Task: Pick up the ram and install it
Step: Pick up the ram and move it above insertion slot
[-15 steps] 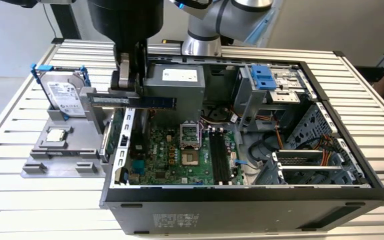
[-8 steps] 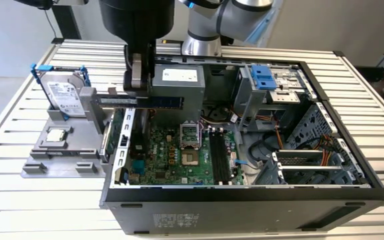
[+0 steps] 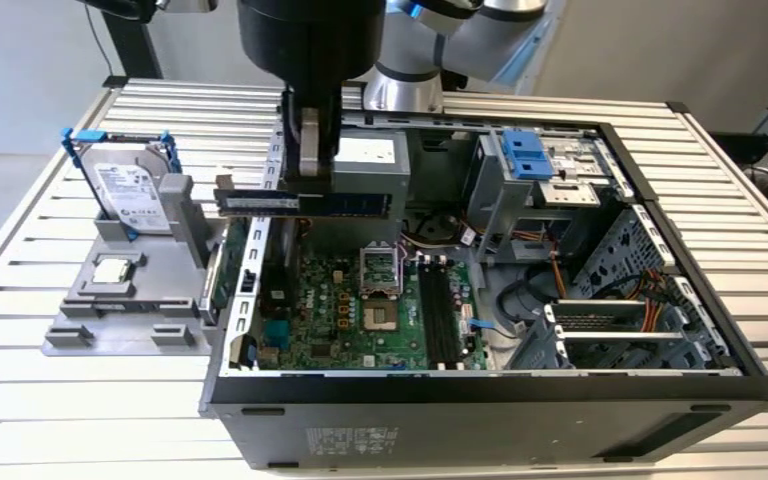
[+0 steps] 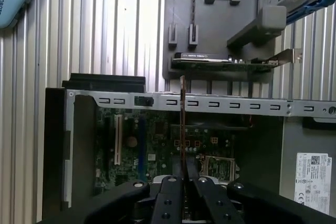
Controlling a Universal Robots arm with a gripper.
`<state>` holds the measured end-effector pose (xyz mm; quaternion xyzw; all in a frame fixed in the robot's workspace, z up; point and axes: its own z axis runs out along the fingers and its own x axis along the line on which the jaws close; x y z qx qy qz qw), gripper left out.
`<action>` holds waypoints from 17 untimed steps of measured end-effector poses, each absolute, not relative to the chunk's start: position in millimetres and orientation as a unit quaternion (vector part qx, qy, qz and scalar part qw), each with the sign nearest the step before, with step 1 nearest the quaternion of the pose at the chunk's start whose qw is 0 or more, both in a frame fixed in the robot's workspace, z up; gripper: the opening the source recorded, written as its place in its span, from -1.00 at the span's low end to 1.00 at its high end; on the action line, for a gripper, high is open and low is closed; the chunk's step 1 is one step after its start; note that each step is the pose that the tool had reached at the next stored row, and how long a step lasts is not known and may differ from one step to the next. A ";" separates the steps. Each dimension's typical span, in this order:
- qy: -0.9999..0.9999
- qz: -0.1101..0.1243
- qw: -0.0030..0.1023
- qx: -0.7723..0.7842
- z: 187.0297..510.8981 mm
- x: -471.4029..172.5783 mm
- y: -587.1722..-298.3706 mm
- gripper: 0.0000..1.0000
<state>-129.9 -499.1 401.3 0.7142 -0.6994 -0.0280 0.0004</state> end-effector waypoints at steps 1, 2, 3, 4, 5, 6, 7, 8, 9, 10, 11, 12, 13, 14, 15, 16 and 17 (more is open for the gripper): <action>-0.699 -0.028 0.000 0.715 401.3 -127.6 -499.1 -1.00; -0.698 -0.028 0.000 0.715 401.3 -125.1 -499.1 -1.00; -0.698 -0.028 0.001 0.716 401.3 -122.6 -499.1 -1.00; -0.697 -0.028 0.001 0.716 401.3 -120.1 -499.1 -1.00; -0.697 -0.028 0.001 0.716 401.3 -117.5 -499.1 -1.00; -0.697 -0.028 0.001 0.717 401.3 -114.9 -499.1 -1.00; -0.696 -0.028 0.001 0.717 401.3 -112.3 -499.1 -1.00; -0.696 -0.028 0.001 0.718 401.3 -109.7 -499.1 -1.00; -0.695 -0.029 0.001 0.718 401.3 -107.0 -499.1 -1.00; -0.695 -0.029 0.001 0.718 401.3 -104.4 -499.1 -1.00; -0.695 -0.029 0.001 0.719 401.3 -101.9 -499.1 -1.00; -0.694 -0.029 0.001 0.719 401.3 -99.3 -499.1 -1.00; -0.694 -0.029 0.001 0.720 401.3 -96.7 -499.1 -1.00; -0.693 -0.029 0.001 0.720 401.2 -94.1 -499.1 -1.00; -0.693 -0.029 0.002 0.720 401.2 -91.5 -499.1 -1.00; -0.692 -0.029 0.002 0.721 401.3 -88.9 -499.1 -1.00; -0.692 -0.029 0.002 0.721 401.3 -86.4 -499.1 -1.00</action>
